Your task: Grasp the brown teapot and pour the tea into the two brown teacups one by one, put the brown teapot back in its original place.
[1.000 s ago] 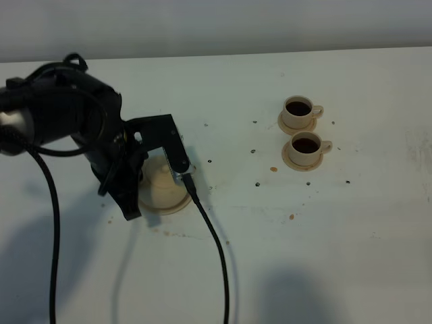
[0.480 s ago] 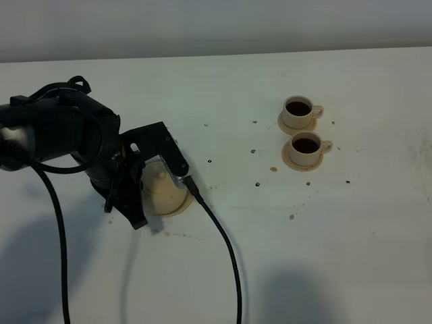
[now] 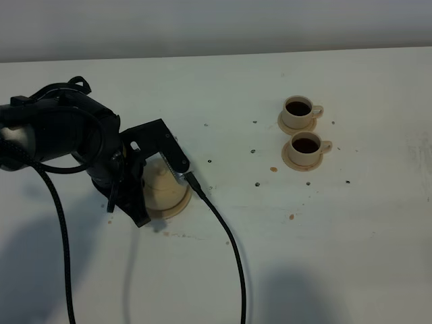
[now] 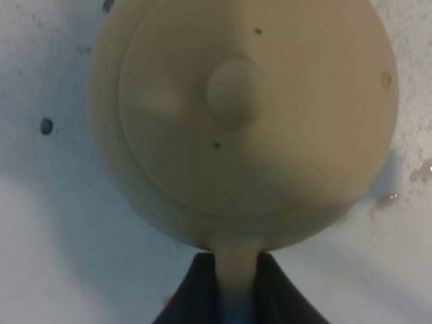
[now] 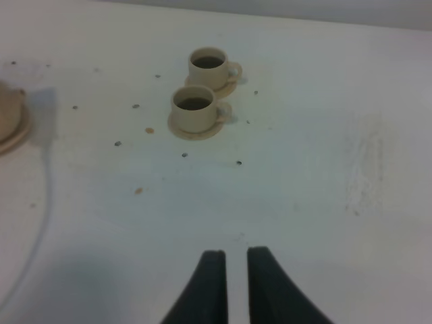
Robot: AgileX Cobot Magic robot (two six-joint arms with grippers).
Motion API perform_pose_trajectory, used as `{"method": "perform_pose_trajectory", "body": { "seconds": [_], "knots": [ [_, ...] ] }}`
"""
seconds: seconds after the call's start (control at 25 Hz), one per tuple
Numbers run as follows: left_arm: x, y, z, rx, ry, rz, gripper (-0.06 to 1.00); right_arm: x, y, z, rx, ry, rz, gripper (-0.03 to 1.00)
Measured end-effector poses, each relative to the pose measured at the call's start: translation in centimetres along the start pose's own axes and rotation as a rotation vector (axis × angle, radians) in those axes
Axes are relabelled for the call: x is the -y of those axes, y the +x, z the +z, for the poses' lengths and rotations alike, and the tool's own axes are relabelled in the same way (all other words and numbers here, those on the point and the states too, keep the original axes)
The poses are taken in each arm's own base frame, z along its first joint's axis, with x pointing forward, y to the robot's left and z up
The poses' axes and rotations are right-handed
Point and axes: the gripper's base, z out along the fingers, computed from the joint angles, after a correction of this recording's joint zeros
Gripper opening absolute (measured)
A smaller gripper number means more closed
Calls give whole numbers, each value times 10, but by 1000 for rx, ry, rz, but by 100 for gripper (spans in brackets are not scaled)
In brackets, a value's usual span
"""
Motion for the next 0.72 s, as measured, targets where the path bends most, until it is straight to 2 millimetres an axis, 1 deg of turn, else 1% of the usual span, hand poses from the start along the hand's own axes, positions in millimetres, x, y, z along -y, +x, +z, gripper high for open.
{"method": "perform_pose_trajectory", "body": {
  "seconds": [0.6, 0.72],
  "knots": [
    [0, 3, 0, -32, 2, -19, 8, 0, 0, 0, 0, 0, 0, 9],
    [0, 3, 0, -34, 3, -19, 12, 0, 0, 0, 0, 0, 0, 9]
  ]
}}
